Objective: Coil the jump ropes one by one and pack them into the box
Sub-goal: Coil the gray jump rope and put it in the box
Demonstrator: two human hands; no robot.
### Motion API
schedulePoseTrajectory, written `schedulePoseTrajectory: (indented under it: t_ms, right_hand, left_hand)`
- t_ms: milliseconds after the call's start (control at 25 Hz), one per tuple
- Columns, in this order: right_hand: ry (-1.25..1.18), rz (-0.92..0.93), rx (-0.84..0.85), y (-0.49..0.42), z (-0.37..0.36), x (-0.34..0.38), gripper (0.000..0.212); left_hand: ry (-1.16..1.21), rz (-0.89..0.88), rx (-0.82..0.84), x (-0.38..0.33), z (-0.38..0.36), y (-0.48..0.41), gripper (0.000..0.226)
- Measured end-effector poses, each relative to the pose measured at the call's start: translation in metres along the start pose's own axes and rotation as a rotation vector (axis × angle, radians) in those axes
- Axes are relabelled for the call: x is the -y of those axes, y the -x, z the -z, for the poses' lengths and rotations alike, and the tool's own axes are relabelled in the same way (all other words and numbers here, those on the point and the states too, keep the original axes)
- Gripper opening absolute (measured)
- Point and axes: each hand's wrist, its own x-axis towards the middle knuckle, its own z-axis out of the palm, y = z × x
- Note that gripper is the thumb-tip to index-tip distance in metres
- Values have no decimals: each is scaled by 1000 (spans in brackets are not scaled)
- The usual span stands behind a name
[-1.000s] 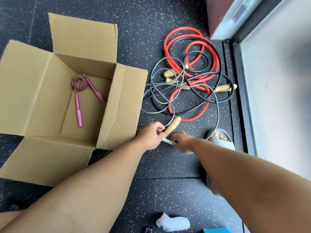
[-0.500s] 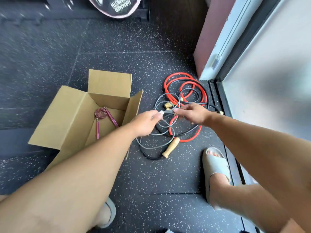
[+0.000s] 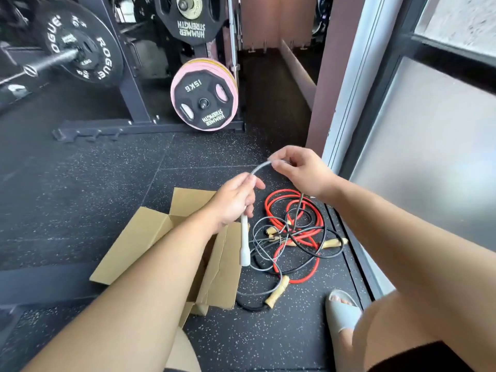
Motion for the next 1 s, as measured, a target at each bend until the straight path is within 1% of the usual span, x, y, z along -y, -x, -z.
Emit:
schedulePoseTrajectory:
  t_ms: [40,120,200,280,360,400,480,520,560,600,640,720,880,1000]
  right_hand:
    - [-65,-22,11,8,2,-4,12]
    - [-206,-82,44,21,4,-15,19]
    - [-269,-106,44,22,1,-19,23]
    - [-289,-95,-23,13,-8,-17,20]
    - [-335,-108,-98,6,-22,-11,17]
    - [-337,-115,-93,4,-28,-11,15]
    - [-310,-122,25,3,-39,-16,19]
    - [-291,-113,87,2,-40,-19,22]
    - [-277,-88,113,1,-39,-21,24]
    - [-270,-53,105,-2,-35,-21,27]
    - [-265,-10,74,-6,-31,-20,28]
    - [-235,59,33,-12,-24,-19,30]
    - [-165,145,66,-16,-19,-16,29]
    - [-103,212,96,-17,-22,-10,23]
  left_hand:
    - [69,6,30,-6,2,1,30]
    - [241,34,79,-18,7,3,30]
    - [346,79,107,-23,12,5,29]
    - [346,114,155,-20,20,6,29]
    - [288,102,259,-16,27,8,26]
    - [278,86,312,-16,29,8,26]
    - [375,63,357,-21,30,7,29]
    - [458,79,341,-24,30,6,32]
    - [511,111,305,-26,30,4,37]
    - [499,143,256,-25,31,3,43]
    - [422,161,216,-24,32,2,46]
    - [272,173,197,-17,34,2,44]
    - [286,176,214,-12,34,2,42]
    - [264,182,159,-10,34,0,40]
